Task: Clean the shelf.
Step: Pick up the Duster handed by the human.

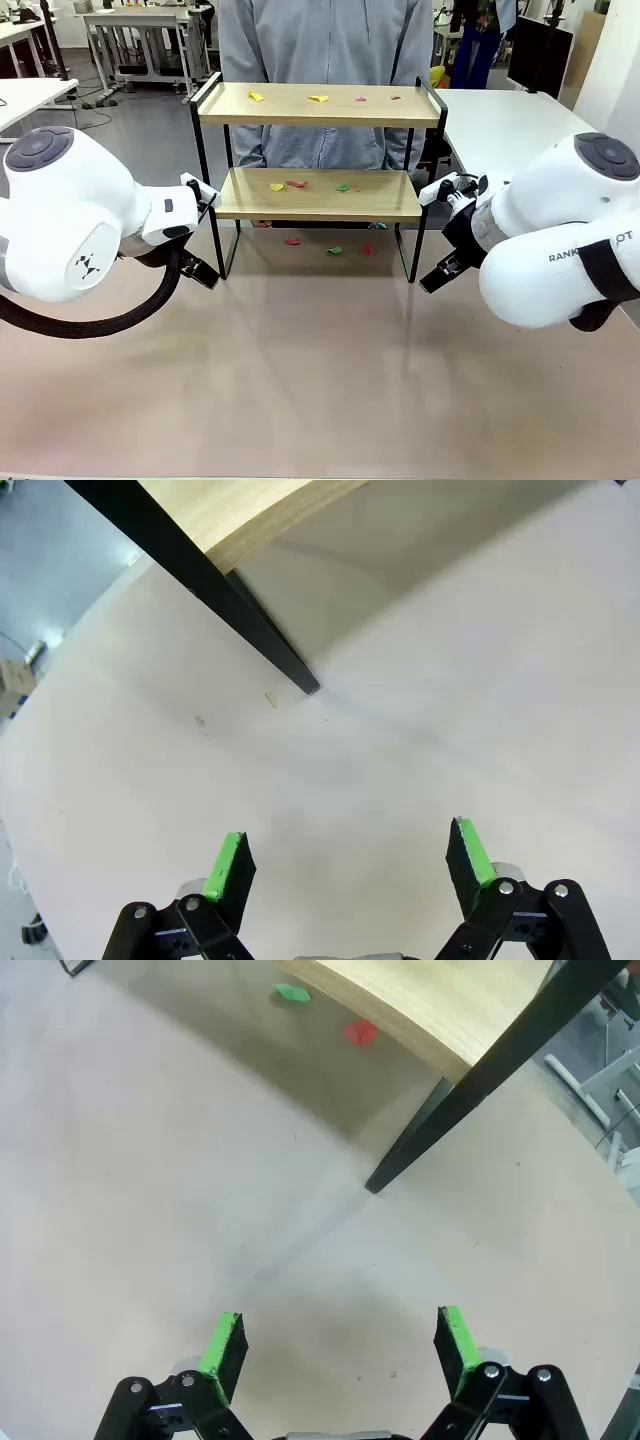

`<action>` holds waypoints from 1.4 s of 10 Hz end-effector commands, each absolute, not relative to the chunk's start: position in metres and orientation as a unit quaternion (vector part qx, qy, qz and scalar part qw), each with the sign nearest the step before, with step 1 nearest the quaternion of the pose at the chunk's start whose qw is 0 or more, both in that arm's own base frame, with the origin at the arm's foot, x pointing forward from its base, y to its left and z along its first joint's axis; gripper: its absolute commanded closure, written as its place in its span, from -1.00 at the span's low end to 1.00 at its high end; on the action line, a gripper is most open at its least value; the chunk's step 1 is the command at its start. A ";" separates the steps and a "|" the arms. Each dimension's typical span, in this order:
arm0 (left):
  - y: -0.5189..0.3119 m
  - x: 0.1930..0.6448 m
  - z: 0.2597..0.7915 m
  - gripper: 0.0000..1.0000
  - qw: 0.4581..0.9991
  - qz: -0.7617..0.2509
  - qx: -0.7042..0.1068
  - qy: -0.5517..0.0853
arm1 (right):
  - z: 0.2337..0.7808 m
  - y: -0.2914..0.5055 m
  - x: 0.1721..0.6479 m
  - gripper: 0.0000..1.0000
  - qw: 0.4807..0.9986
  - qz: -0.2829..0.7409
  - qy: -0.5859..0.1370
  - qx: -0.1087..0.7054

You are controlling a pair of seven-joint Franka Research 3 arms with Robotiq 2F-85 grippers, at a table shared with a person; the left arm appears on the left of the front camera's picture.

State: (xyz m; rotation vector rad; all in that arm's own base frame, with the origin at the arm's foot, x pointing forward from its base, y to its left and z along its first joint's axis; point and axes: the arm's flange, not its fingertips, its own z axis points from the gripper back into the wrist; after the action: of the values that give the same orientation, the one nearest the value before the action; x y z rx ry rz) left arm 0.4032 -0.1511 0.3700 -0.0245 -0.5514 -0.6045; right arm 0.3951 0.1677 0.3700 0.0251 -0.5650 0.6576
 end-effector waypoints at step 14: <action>-0.074 0.421 0.451 -1.00 0.898 -0.319 -0.078 -0.292 | 0.447 0.089 0.446 -1.00 0.897 0.297 -0.302 0.130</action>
State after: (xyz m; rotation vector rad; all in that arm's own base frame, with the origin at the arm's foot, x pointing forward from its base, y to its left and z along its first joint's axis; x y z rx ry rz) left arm 0.4115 -0.1100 0.4313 -0.1079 -0.6216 -0.6097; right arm 0.4281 0.1308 0.4347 0.1944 -0.6142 0.5859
